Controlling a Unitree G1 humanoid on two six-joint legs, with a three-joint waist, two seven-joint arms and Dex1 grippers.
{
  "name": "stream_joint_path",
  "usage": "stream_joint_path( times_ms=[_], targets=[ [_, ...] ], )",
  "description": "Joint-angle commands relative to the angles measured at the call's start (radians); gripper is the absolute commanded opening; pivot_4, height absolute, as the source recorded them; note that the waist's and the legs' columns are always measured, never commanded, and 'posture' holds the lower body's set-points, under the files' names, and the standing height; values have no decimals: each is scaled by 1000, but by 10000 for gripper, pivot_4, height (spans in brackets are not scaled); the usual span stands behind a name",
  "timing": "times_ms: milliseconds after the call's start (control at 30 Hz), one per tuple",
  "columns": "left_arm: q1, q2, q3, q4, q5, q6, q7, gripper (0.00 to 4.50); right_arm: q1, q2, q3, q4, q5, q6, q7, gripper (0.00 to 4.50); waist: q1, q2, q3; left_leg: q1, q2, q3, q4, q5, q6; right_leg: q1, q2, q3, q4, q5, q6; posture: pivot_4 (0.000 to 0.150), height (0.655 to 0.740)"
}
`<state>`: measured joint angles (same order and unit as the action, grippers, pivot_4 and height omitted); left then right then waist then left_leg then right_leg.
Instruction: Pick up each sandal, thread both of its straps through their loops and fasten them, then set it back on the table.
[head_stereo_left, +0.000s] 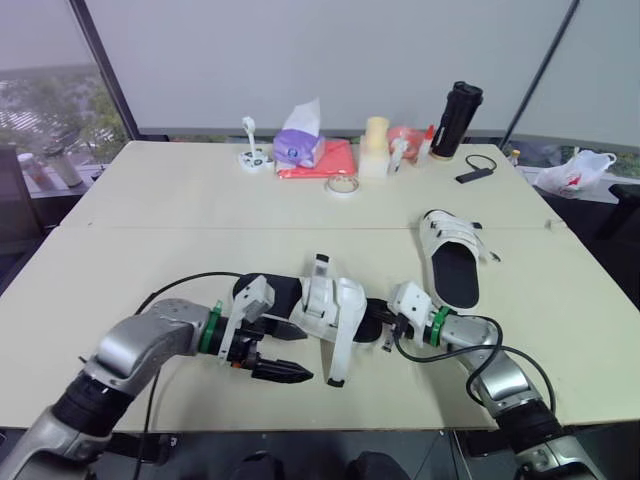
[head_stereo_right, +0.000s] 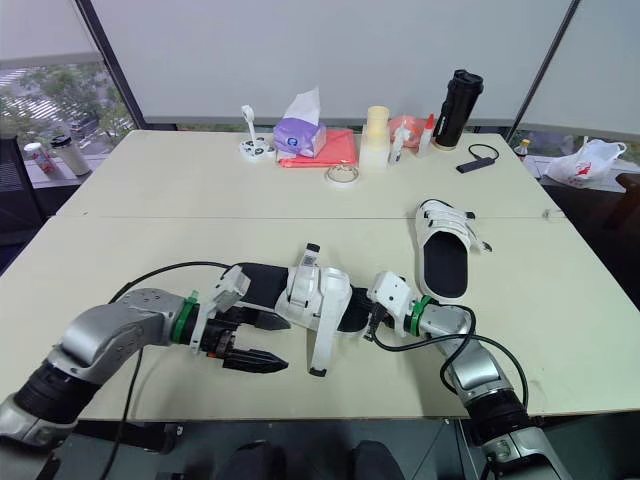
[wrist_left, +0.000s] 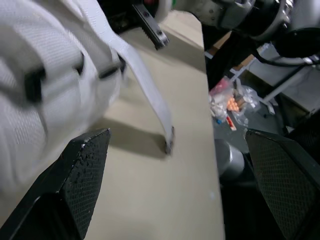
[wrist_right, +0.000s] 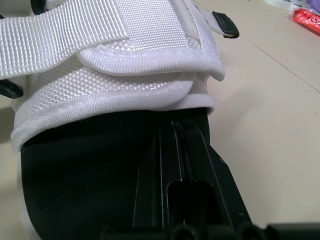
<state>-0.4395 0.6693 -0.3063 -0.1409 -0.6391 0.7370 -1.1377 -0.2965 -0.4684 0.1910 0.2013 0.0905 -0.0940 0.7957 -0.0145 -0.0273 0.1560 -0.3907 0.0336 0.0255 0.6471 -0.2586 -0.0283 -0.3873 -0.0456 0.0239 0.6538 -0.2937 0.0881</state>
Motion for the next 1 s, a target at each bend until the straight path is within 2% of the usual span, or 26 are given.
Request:
stream_joint_path(
  times_ms=[33, 400, 500, 733, 867, 1000],
  targets=[
    [-31, -53, -19, 27, 25, 7, 1, 44366, 21, 4, 24, 48, -46, 36, -9, 0, -1, 0, 0, 0, 0, 0, 0, 0, 0, 0, 0, 0, 0, 0, 0, 1500, 7400],
    [-31, -102, -44, 51, 38, 87, -21, 44366, 20, 11, 23, 50, -50, 37, -19, 0, -2, 0, 0, 0, 0, 0, 0, 0, 0, 0, 0, 0, 0, 0, 0, 1500, 7400],
    [-40, -137, -51, 73, 49, 102, -7, 35969, 17, 16, 24, 54, -50, 35, -23, 0, -2, 0, 0, 0, 0, 0, 0, 0, 0, 0, 0, 0, 0, 0, 0, 1500, 7400],
    [-55, -218, -50, 126, 73, 95, 23, 513, 17, 16, 21, 52, -51, 36, -27, 0, -2, 0, 0, 0, 0, 0, 0, 0, 0, 0, 0, 0, 0, 0, 0, 1500, 7400],
    [-67, -233, -13, 131, 55, 114, 38, 513, 24, 11, 17, 48, -50, 37, -28, 0, 0, 0, 0, 0, 0, 0, 0, 0, 0, 0, -1, 0, 0, 0, 0, 1500, 7400],
    [-128, -218, 80, 128, -21, 195, 29, 513, 28, 11, 19, 49, -52, 40, -28, 0, 0, 0, 0, 0, 0, 0, 0, 0, 0, 0, -1, 0, 0, 0, 0, 1500, 7400]
  ],
)
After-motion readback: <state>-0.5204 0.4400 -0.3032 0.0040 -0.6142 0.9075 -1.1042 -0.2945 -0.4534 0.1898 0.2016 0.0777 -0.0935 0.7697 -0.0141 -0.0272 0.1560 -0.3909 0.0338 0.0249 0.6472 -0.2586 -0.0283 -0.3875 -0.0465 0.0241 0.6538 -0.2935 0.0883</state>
